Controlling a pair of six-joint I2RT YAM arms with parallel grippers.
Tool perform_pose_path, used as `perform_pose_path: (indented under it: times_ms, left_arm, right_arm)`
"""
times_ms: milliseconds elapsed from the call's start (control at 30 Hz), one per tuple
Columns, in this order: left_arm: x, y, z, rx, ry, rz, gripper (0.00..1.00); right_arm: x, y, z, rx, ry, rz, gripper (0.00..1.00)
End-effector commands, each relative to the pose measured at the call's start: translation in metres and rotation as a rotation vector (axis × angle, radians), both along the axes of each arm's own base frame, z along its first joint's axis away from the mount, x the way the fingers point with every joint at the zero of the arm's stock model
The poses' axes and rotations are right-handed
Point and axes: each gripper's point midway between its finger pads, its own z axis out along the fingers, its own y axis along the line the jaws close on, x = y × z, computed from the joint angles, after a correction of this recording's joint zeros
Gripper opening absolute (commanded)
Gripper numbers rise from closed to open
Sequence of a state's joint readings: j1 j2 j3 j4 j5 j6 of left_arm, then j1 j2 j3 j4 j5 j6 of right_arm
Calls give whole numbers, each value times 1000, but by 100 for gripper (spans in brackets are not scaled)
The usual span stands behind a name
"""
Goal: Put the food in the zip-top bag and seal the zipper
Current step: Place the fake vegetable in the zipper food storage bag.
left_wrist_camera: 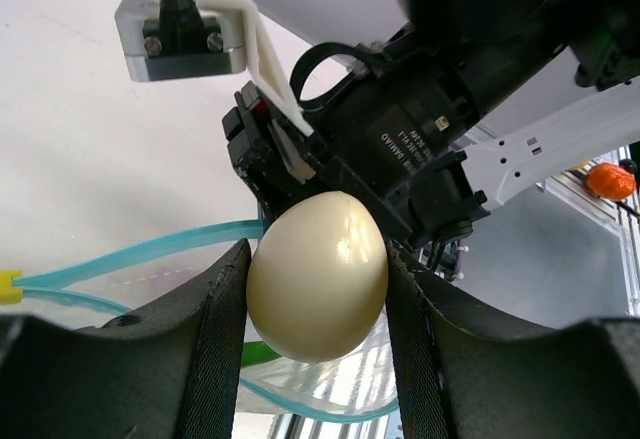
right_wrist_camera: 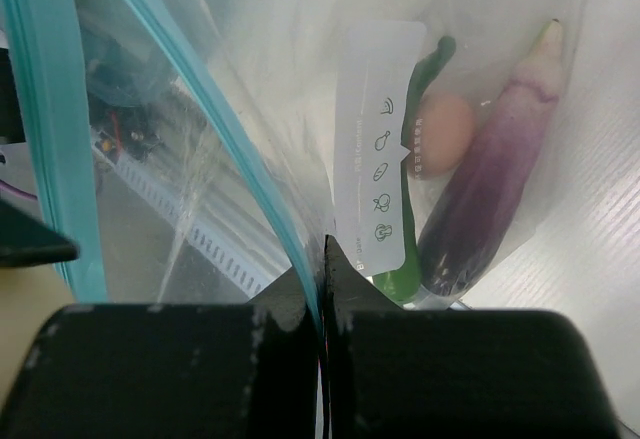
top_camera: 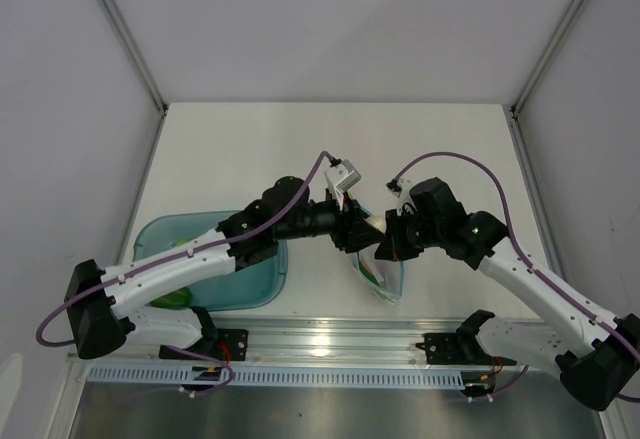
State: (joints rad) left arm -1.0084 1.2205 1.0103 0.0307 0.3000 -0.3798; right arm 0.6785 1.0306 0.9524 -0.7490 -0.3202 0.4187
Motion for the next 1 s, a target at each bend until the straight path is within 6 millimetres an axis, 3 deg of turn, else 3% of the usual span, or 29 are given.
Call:
perform_pose_path:
  times_ms: [0, 133, 167, 200, 400, 433, 533, 733, 967]
  left_arm:
    - [0, -3, 6, -2, -35, -3, 1]
    - [4, 0, -4, 19, -22, 27, 1]
    - [4, 1, -4, 19, -25, 29, 7]
    - [5, 3, -1, 13, -31, 42, 23]
    - [5, 9, 3, 6, -48, 55, 57]
    - [4, 10, 5, -1, -52, 52, 71]
    - [3, 11, 6, -2, -55, 50, 82]
    - [3, 19, 11, -27, -74, 80, 98]
    - [33, 48, 13, -35, -34, 335, 99]
  right_arm:
    - [3, 2, 19, 33, -28, -12, 0]
    - [3, 3, 20, 40, -27, -10, 0]
    - [3, 3, 20, 42, -27, -10, 0]
    - [3, 3, 20, 42, -28, -9, 0]
    - [2, 1, 19, 39, -35, -7, 0]
    - [1, 1, 19, 42, -38, -1, 0]
    - [1, -1, 23, 55, -77, 6, 0]
    - [3, -6, 19, 30, -95, -6, 0]
    - [1, -5, 15, 22, -73, -1, 0]
